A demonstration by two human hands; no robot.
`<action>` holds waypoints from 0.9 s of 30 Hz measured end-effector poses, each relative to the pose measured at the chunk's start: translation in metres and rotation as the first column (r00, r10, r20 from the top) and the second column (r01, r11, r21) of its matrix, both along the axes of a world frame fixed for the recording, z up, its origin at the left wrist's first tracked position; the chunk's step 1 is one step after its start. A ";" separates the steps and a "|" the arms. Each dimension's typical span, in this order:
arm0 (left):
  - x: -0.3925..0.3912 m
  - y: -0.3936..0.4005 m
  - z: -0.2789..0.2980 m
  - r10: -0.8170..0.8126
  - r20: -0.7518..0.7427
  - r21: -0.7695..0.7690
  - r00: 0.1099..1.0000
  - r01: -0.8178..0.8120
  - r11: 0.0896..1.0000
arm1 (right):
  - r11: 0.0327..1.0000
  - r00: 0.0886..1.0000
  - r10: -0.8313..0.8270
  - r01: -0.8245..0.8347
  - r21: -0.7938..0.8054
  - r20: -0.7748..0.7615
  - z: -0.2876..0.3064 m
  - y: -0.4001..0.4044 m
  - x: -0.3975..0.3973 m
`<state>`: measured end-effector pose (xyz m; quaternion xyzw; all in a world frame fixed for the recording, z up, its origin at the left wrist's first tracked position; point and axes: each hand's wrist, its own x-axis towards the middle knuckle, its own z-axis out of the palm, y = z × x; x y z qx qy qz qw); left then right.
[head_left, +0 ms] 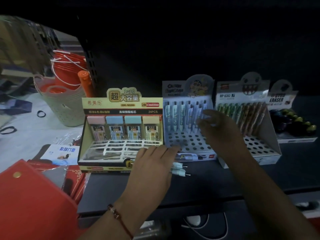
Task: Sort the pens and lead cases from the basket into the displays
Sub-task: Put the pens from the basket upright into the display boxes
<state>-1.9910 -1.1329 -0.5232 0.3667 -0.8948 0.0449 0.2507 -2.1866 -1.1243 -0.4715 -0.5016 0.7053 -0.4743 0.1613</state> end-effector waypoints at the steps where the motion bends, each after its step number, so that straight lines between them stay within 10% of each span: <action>1: 0.001 0.000 0.001 0.007 0.003 -0.007 1.000 -0.007 1.000 | 0.997 0.997 0.073 -0.074 0.023 0.041 0.004 0.007 0.004; 8: 0.001 0.004 0.001 0.003 0.026 -0.069 1.000 -0.001 0.998 | 0.867 0.853 0.338 -0.446 0.221 0.397 0.002 0.051 0.024; 23: 0.001 0.051 0.030 -0.013 0.126 -0.017 0.992 0.016 1.000 | 0.951 0.762 0.169 -0.292 0.098 0.626 0.001 0.082 -0.006; 27: 0.013 0.060 0.057 0.038 0.145 -0.049 0.989 -0.032 0.998 | 0.990 0.559 0.095 -0.143 -0.018 0.823 -0.003 0.076 -0.032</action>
